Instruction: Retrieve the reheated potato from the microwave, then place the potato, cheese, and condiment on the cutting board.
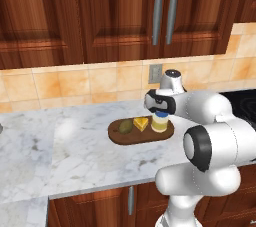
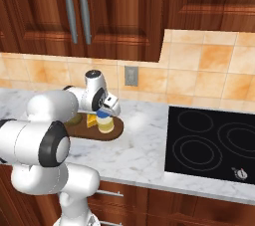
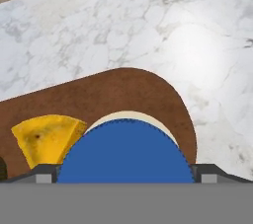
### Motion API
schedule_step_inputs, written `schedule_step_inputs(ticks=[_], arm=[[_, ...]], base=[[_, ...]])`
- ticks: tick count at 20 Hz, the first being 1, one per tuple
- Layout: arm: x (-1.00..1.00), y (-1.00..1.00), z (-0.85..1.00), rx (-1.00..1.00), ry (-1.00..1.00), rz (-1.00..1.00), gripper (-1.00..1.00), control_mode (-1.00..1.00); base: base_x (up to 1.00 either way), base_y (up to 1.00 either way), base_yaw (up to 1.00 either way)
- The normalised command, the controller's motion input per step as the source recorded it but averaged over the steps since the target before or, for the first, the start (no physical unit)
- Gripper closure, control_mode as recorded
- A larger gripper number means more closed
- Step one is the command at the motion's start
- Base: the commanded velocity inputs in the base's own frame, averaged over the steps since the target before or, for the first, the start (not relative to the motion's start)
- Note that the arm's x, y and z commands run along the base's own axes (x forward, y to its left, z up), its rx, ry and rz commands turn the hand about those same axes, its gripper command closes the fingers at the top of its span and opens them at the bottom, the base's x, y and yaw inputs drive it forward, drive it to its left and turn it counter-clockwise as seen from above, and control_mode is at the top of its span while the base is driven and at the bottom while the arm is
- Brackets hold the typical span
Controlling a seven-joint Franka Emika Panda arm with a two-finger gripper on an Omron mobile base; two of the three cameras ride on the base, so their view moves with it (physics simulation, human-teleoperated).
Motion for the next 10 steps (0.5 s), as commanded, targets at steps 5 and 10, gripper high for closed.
schedule_step_inputs(ticks=[5,10], arm=[[-0.06,0.00,-0.11,0.00,0.07,0.00,-1.00,-1.00],[0.16,0.00,-0.11,0.00,-0.02,0.00,-1.00,-1.00]], base=[[0.00,0.00,0.00],[0.00,0.00,0.00]])
